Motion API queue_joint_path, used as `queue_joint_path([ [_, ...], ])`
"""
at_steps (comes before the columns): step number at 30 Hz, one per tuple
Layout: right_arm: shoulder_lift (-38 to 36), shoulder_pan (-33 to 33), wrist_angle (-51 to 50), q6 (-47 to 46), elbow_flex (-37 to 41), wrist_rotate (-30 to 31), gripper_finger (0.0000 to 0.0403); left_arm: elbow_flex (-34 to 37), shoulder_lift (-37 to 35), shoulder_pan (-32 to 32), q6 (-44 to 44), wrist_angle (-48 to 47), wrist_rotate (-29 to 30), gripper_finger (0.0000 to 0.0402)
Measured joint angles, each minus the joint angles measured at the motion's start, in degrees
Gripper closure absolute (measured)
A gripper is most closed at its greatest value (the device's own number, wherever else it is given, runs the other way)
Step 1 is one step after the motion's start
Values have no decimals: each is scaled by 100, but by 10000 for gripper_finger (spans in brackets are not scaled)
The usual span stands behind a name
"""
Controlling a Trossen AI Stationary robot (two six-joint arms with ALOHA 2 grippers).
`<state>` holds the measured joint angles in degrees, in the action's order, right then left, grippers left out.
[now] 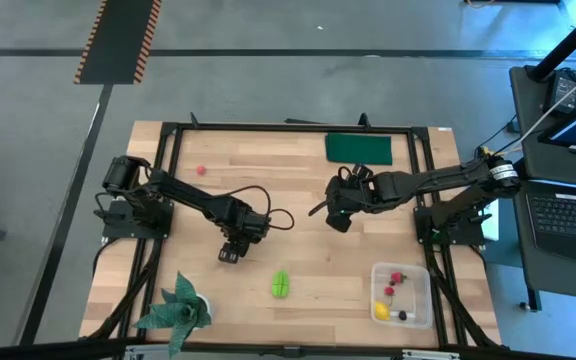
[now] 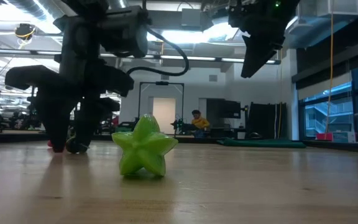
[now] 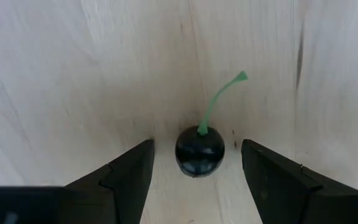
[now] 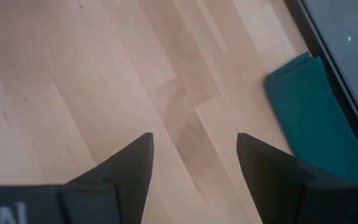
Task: Pick and placing Produce into tupperware
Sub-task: Put the black cherry into the transparent bin
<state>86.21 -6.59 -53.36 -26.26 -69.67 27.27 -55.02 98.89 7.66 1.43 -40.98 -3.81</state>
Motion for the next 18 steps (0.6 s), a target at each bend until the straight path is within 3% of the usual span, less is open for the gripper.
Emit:
queue_joint_path([
  [18,0,0,-2,2,-2,-4,169,7,7,0,-283,56,22,165],
])
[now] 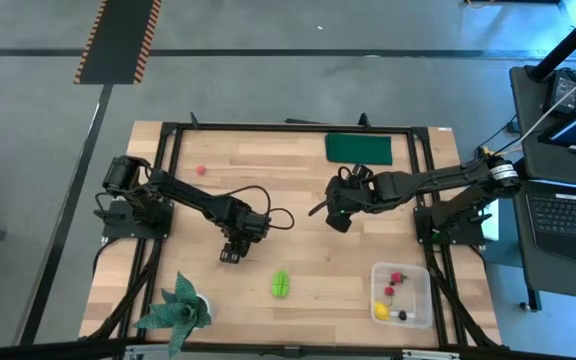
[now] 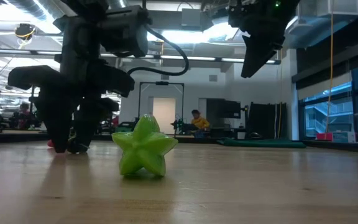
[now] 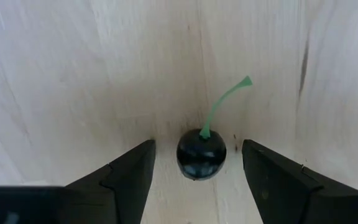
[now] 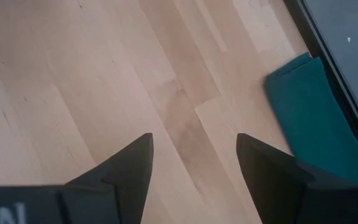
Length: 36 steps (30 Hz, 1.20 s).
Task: Pick and placing Produce into tupperware
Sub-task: Put the black cherry into the transparent bin
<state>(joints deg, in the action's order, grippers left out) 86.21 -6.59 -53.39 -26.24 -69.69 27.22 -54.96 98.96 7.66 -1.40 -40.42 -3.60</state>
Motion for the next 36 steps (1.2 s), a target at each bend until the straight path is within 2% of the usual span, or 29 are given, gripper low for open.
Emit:
queue_joint_path([
  [10,0,-2,-4,-1,0,-18,169,0,4,11,-284,13,184,178],
  [25,0,-2,-22,0,0,-42,169,0,7,0,-294,-9,297,298],
  [33,0,-2,-22,0,0,-42,169,0,7,0,-460,-11,278,286],
  [36,0,-2,-20,0,-2,-43,169,-79,20,-4,-495,-151,256,293],
])
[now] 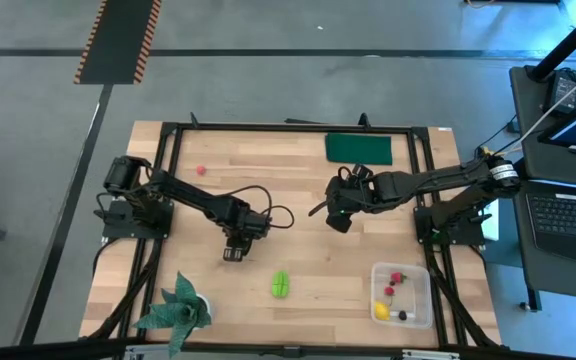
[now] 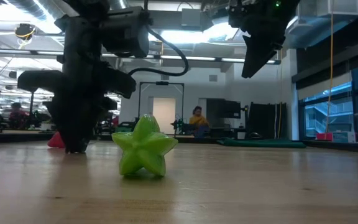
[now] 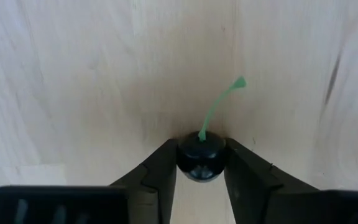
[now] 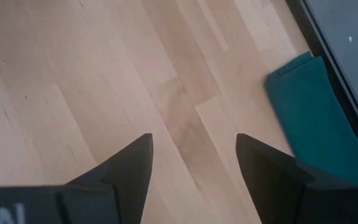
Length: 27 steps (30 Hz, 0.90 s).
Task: Pick and placing Produce into tupperware
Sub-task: Put the black cherry into the transparent bin
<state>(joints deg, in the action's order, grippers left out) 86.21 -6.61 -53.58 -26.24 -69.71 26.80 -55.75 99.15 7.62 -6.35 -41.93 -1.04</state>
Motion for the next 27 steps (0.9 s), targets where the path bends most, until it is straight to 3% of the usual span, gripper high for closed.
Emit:
queue_joint_path([
  [7,0,0,0,107,-4,-5,169,-601,4,-88,87,-405,93,299],
  [12,-76,0,-16,125,-7,-13,169,-1166,0,-253,168,-445,518,280],
  [16,-316,10,-127,90,-9,-11,169,-1619,-2,-435,429,-346,700,292],
  [23,-1203,129,-215,-177,-9,14,169,-1926,-9,-771,713,906,550,301],
  [27,-1678,125,-203,-209,-9,10,169,-1932,108,-863,746,1612,458,287],
])
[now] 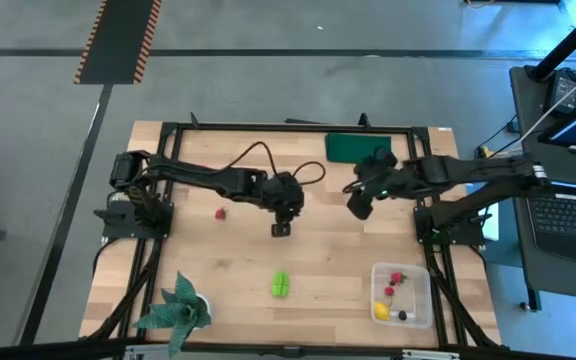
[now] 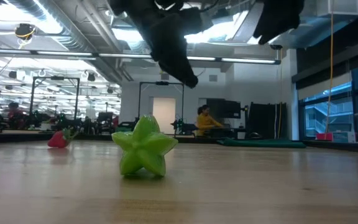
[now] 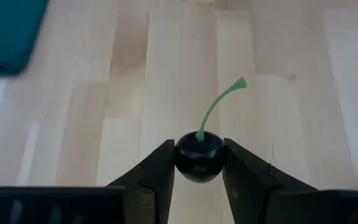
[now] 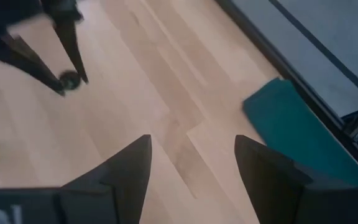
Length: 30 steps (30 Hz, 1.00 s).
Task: Pick and placing Produce into tupperware
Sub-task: Put the black cherry into the transparent bin
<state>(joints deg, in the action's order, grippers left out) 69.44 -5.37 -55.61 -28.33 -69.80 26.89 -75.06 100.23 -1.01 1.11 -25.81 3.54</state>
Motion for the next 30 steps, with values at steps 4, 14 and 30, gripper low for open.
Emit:
queue_joint_path([
  [4,-306,0,6,-145,0,7,169,4,364,-18,6,516,-56,293],
  [14,-342,-9,52,-157,0,4,169,2,1528,0,-434,2145,-587,291],
  [30,-307,-11,-35,-294,2,-7,169,2,2025,2,-719,2731,-777,256],
])
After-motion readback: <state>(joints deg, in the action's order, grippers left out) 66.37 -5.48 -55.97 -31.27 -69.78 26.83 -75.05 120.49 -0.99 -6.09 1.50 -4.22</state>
